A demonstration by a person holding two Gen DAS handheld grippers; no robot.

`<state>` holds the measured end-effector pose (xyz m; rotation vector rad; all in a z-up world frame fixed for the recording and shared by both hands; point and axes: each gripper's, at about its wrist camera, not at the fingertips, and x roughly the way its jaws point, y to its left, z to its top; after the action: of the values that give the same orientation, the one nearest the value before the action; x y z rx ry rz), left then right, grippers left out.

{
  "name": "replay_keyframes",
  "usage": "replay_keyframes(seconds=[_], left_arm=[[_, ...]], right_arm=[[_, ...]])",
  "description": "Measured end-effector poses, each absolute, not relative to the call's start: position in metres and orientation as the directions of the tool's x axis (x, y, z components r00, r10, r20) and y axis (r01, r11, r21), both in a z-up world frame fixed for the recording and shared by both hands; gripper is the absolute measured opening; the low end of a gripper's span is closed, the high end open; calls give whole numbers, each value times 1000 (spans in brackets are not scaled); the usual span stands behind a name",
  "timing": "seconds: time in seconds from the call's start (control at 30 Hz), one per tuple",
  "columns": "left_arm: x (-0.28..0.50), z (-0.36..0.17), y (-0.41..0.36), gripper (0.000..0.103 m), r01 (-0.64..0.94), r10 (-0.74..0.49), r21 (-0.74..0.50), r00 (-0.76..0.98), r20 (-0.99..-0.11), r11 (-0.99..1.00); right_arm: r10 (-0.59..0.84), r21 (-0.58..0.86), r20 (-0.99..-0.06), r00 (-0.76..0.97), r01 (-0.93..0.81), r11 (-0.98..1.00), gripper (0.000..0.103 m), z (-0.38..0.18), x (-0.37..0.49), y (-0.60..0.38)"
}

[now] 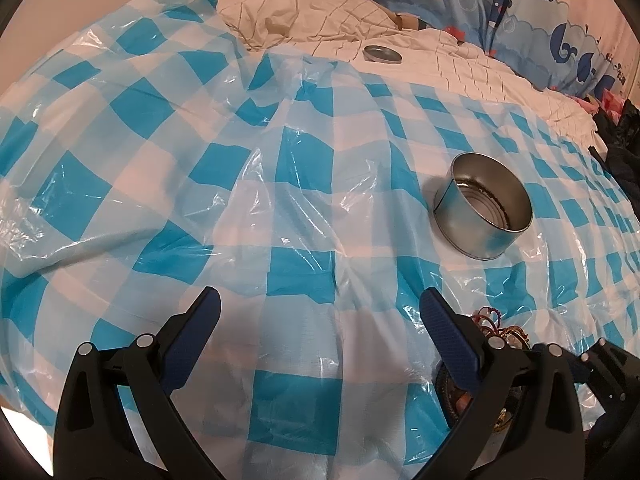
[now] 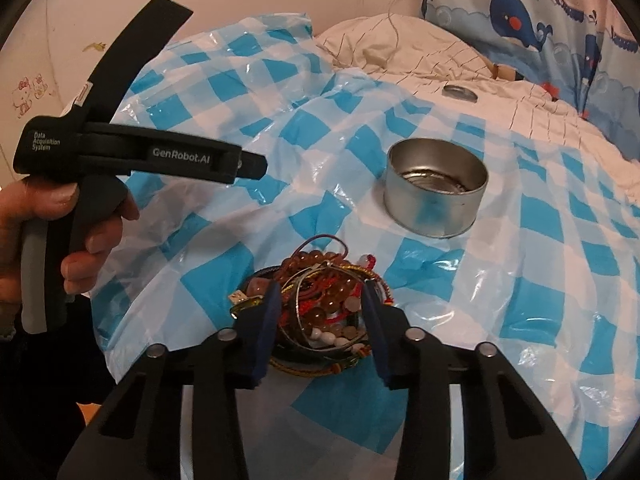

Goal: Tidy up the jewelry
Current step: 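Lower the right tool onto the jewelry pile and grip a tangle of bracelets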

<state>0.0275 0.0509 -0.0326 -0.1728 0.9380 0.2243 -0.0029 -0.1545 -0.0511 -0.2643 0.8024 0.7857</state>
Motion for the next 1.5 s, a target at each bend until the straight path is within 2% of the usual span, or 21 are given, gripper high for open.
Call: replay_keyframes(seconds=[0.03,0.07,0.1,0.23,0.47,0.6,0.7,0.8,0.87,0.97,1.07,1.1,1.17,1.33,1.4,1.43,1.5], left_arm=[[27,-33,51,96,-264,115,-50,571,-813,963],[28,-33,51,96,-264,115,-50,571,-813,963],[27,-33,51,96,-263,114,-50,571,-813,963],[26,-33,51,96,-263,113,-50,569,-814,964],[25,-31,44,96,-225,85,-59,579,-811,973],[23,-30,34,96,-194,109,-7,581,-806,981],[22,-31,32,96,-189,126,18,576,-808,982],[22,-29,34,96,-192,121,10,577,-807,981],[22,-29,35,96,-197,124,10,577,-808,980],[22,-30,37,96,-196,123,11,572,-811,981],[22,-30,37,96,-196,125,13,573,-810,981],[22,-30,37,96,-197,125,12,573,-810,980],[21,-30,38,96,-200,124,9,572,-811,980],[20,-30,40,96,-200,124,9,572,-811,980],[21,-30,39,96,-199,124,10,572,-811,980],[21,-30,39,96,-197,124,11,572,-811,980],[21,-30,40,96,-196,124,12,572,-811,981]], right_arm=[[529,72,-730,432,-722,688,27,-52,-3,-153],[533,76,-733,422,-729,681,15,-53,-4,-152],[540,83,-733,414,-733,675,7,-53,-4,-151],[585,150,-709,394,-726,671,7,-48,-2,-158],[747,457,-581,323,-630,628,7,-36,25,-196],[844,618,-456,283,-583,528,7,-29,35,-216],[880,680,-397,260,-560,473,7,-27,39,-224],[947,772,-237,216,-551,319,6,-20,41,-238],[921,732,-290,260,-560,388,5,-13,42,-239],[922,786,-293,251,-487,382,5,-28,51,-243],[911,747,-342,231,-521,412,8,-24,48,-233],[894,720,-383,231,-531,446,28,-24,46,-227],[830,631,-488,272,-547,550,55,-28,42,-215],[686,392,-658,312,-636,665,54,-50,23,-179],[638,320,-701,320,-658,682,42,-60,18,-169],[622,299,-714,321,-664,685,40,-65,17,-164],[595,259,-729,338,-668,697,24,-72,16,-161]])
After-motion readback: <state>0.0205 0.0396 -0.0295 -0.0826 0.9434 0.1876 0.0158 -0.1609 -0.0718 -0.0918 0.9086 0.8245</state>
